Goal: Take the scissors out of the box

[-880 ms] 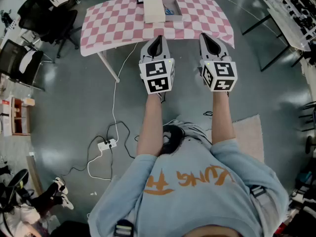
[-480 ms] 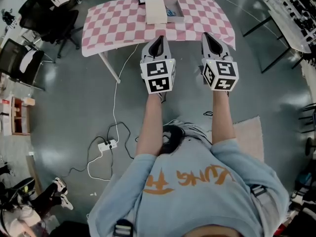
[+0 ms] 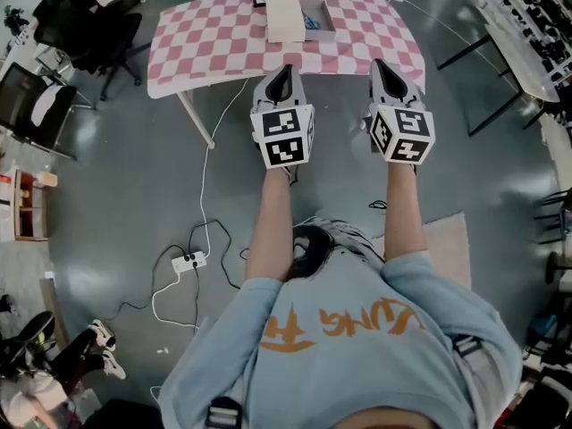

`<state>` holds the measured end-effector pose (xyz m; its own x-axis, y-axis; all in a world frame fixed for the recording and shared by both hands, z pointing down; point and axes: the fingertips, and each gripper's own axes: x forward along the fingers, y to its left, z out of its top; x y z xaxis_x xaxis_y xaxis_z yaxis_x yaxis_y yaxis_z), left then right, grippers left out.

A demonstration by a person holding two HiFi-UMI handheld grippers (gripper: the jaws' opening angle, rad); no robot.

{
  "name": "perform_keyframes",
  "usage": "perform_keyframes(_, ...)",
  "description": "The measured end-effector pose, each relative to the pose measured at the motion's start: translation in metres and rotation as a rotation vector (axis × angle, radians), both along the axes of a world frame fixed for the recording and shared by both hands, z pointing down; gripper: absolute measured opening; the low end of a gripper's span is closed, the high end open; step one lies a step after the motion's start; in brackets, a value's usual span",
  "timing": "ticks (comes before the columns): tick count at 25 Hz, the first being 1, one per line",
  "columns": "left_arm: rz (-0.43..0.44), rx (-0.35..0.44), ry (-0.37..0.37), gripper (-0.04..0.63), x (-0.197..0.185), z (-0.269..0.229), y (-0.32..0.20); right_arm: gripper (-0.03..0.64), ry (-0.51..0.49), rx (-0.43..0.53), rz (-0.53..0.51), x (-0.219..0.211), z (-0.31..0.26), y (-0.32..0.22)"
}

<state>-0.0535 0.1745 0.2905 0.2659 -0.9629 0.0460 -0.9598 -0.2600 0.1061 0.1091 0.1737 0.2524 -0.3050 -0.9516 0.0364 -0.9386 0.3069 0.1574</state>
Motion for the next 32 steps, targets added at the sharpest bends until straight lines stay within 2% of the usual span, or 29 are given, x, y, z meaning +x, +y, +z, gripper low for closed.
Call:
perform_keyframes(9,0.013,-0.008,0.042,0.017,0.001,-0.001,0.001,-0.003,0.05,-0.002,0.016,0.002,-0.01,0.004)
perform_keyframes(17,0.018,0.044,0.045,0.017,-0.003,-0.021,-0.007,-0.003,0.055,0.028,-0.013,-0.013,-0.027,-0.003)
perform_keyframes(25,0.0,0.033,0.009,0.017,-0.009,-0.018,-0.03,-0.003,0.005,0.006,-0.025,-0.018,-0.021,-0.036)
perform_keyframes(29,0.002,0.046,0.005,0.017,-0.006,-0.02,-0.047,-0.003,0.021,-0.01,-0.067,-0.037,-0.01,-0.059)
perform_keyframes(32,0.003,0.037,-0.012,0.017,-0.006,-0.013,-0.062,-0.003,-0.002,-0.015,-0.069,-0.036,-0.008,-0.08)
